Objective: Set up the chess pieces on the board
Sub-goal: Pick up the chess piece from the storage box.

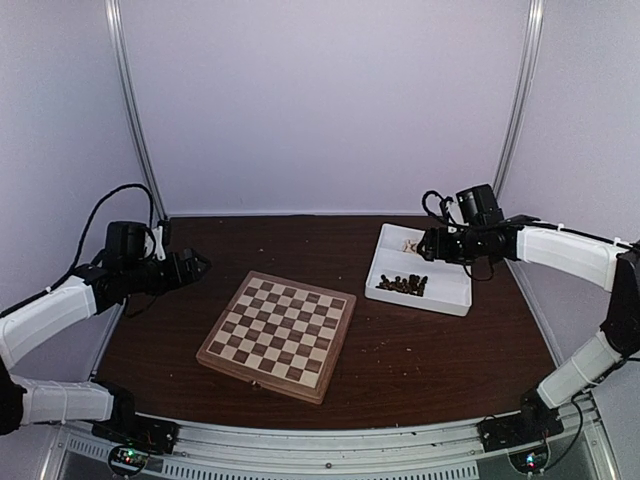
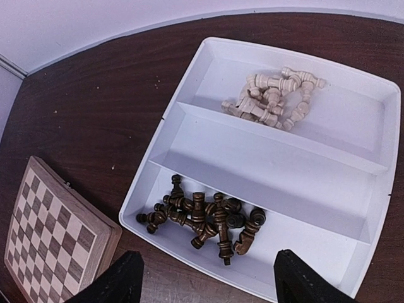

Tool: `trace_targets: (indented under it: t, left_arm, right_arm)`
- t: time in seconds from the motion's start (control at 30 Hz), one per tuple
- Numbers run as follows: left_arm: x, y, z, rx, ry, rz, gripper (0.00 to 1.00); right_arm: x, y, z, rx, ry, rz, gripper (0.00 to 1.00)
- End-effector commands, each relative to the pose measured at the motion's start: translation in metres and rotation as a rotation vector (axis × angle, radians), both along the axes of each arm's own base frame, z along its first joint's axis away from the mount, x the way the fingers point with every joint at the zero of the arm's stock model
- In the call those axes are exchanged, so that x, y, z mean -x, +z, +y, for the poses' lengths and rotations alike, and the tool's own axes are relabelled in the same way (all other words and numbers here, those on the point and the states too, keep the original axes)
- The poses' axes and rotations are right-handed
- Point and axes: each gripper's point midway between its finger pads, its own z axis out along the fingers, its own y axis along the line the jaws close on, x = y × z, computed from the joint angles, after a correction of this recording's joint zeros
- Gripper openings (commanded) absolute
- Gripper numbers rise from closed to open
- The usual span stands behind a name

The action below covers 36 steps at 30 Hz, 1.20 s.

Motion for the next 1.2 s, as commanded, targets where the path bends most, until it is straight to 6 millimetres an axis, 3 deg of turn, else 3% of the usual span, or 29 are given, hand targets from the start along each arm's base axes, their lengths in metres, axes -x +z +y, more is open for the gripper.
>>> trace_targets:
  t: [0.0,0.1,0.37,0.53,0.87,1.17]
  left_arm:
    - [0.0,0.013,-0.011,0.049,-0.047,-0.064,0.98]
    - [0.002,0.012,-0.01,0.032,-0.053,-0.065,0.98]
    - [0.008,0.01,-0.007,0.028,-0.051,-0.092,0.97]
    - [0.01,0.011,-0.008,0.024,-0.065,-0.102,0.98]
    - [0.01,0.012,-0.009,0.021,-0.073,-0.108,0.98]
    - [0.01,0.008,-0.009,0.019,-0.076,-0.1,0.98]
  right_arm:
    - [-0.007,-0.01,0.012,0.013,-0.002,0.029,0.74]
    - [-0.011,-0.025,0.019,0.027,-0.008,0.068,0.71]
    - [-0.024,-0.056,0.021,0.049,-0.044,0.142,0.51]
    - [-0.029,-0.068,0.016,0.089,-0.074,0.165,0.48]
    - [-0.03,-0.089,0.013,0.114,-0.097,0.205,0.33]
    - [-0.032,-0.103,0.011,0.137,-0.11,0.227,0.32]
